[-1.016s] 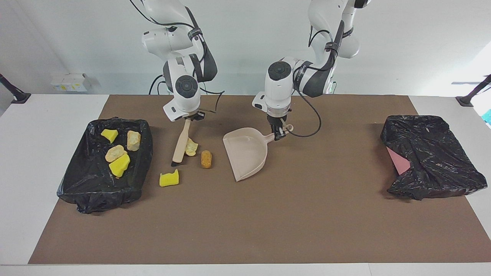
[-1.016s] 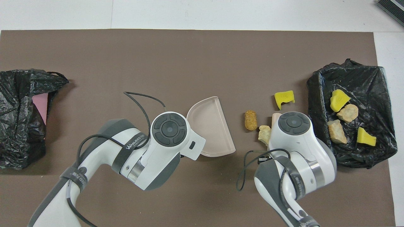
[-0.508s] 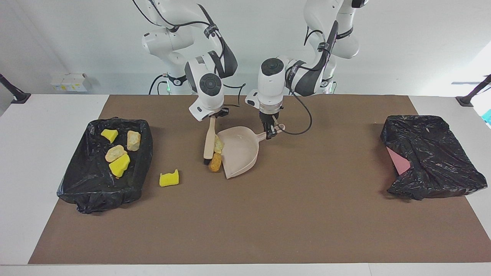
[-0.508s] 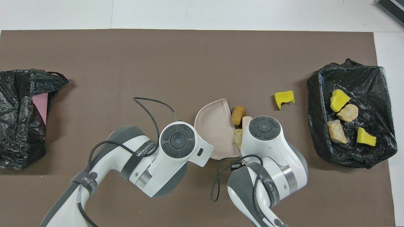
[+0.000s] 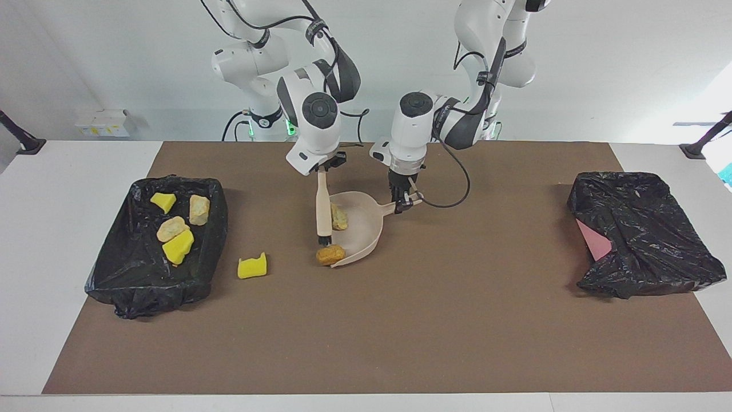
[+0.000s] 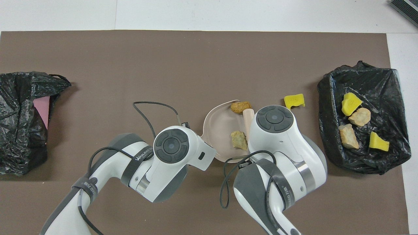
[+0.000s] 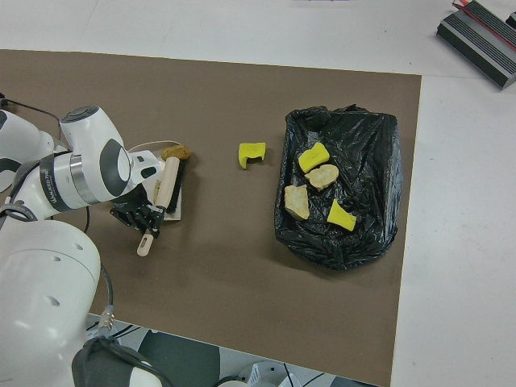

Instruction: Sweep and dump trash in bin

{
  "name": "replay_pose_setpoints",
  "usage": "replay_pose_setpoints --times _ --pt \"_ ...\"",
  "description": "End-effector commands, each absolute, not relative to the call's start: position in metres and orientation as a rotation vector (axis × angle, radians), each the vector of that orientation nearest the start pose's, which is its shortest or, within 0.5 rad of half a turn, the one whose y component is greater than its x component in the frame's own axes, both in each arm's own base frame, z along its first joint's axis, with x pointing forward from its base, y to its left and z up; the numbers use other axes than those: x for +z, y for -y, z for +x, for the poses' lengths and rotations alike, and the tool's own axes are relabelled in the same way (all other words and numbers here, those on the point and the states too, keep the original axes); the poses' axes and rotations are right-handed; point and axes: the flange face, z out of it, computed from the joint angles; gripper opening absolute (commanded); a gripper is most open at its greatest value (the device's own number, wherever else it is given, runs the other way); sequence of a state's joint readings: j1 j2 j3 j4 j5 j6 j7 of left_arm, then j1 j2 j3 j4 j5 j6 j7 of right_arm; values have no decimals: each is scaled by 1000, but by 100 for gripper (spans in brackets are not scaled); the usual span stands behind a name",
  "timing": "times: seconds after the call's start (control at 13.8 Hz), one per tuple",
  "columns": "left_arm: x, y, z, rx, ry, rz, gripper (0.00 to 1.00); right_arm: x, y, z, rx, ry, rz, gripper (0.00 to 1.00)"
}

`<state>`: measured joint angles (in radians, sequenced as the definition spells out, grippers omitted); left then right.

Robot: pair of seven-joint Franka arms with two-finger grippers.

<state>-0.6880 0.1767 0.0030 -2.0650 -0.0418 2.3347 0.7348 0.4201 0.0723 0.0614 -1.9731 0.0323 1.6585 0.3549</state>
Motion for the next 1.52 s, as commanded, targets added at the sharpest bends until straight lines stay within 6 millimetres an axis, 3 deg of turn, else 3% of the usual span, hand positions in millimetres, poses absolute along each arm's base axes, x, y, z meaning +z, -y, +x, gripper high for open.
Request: replay_pose_setpoints --times 0.0,0.15,0.29,0.51,0.73,0.94,1.02,1.23,1.45 --pt "356 356 462 -188 -2037 -2457 0 418 -242 496 597 425 -3262 0" --pt "357 355 465 -178 -2031 -2466 0 414 -215 513 590 532 -3262 0" --pt "357 349 469 -174 -2020 -2475 0 404 -171 532 628 550 -3265 0" --pt "358 345 472 -180 -2012 -2480 0 402 -109 558 633 450 -3367 0" --pt "359 346 473 -180 -2011 -2482 0 388 -81 576 599 264 -3471 0" --pt "361 350 470 -162 -2013 -2483 0 361 -79 580 604 -9 -3522 0" --pt "361 351 467 -125 -2017 -2485 0 359 -78 585 530 -39 -3551 0" --pt "375 357 469 -26 -2029 -2473 0 354 -72 586 515 -50 -3552 0" --pt "386 370 462 95 -1983 -2391 0 337 -92 568 634 21 -3473 0"
